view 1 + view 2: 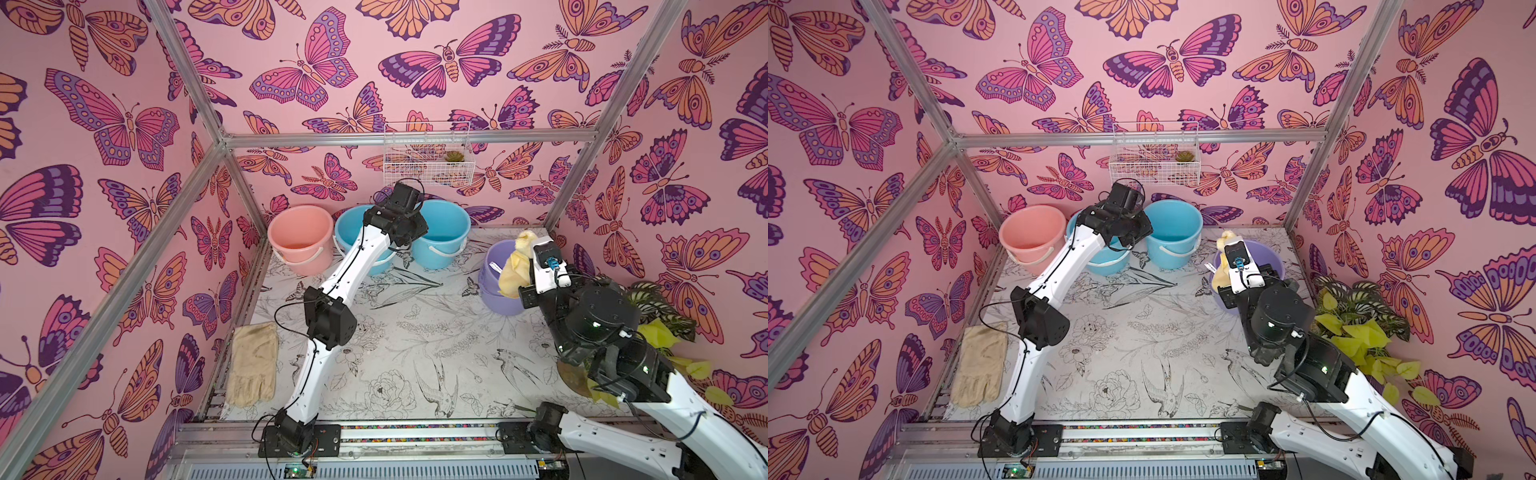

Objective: Wipe the inside of the bucket with a cloth
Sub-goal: Place the bucket at the center of the board, then pick up the bucket from the center of the board.

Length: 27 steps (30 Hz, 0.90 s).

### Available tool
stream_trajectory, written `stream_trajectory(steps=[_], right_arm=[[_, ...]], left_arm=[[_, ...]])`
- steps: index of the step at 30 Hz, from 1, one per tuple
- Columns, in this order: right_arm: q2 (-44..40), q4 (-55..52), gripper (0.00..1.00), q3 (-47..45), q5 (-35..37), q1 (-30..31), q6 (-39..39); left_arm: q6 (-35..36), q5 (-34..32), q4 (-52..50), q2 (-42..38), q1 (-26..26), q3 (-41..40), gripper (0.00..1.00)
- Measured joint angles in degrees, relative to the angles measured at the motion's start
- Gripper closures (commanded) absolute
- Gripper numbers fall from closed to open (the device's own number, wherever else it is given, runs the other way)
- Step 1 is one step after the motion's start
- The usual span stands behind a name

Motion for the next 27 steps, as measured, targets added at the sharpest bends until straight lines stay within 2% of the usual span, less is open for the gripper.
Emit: stream_trajectory(steps=[7, 14, 15, 16, 17, 21, 27], right_arm=[[-0.1, -0.6, 1.0, 2.1, 3.4, 0.0, -2.0], [-1.7, -0.7, 1.0, 3.5, 6.5, 0.0, -4.6], [-1.9, -0.8, 1.0, 3.8, 6.7, 0.0, -4.7], [-2.1, -0.9, 1.0, 4.0, 6.9, 0.0, -4.8], [-2.3, -0.9, 1.0, 4.3, 7.1, 0.0, -4.8], [-2.5, -1.4, 1.0, 4.9, 7.5, 0.0, -4.8], [-2.5, -2.4, 1.0, 5.0, 7.5, 0.0, -4.8]], left_arm=[[-3.9, 0.3, 0.2, -1.1, -4.8, -0.2, 0.6], [-6.2, 4.8, 1.4, -0.9, -11.8, -0.5, 0.54], [-6.3, 5.3, 1.6, -0.8, -12.5, -0.5, 0.51], [-6.4, 5.9, 1.9, -0.6, -13.2, -0.5, 0.41], [-7.0, 6.2, 2.1, -0.3, -13.8, -0.5, 0.39], [-7.4, 7.6, 3.5, 1.4, -15.3, -0.5, 0.38], [-8.5, 9.6, 6.0, 5.7, -16.6, -0.4, 0.43]])
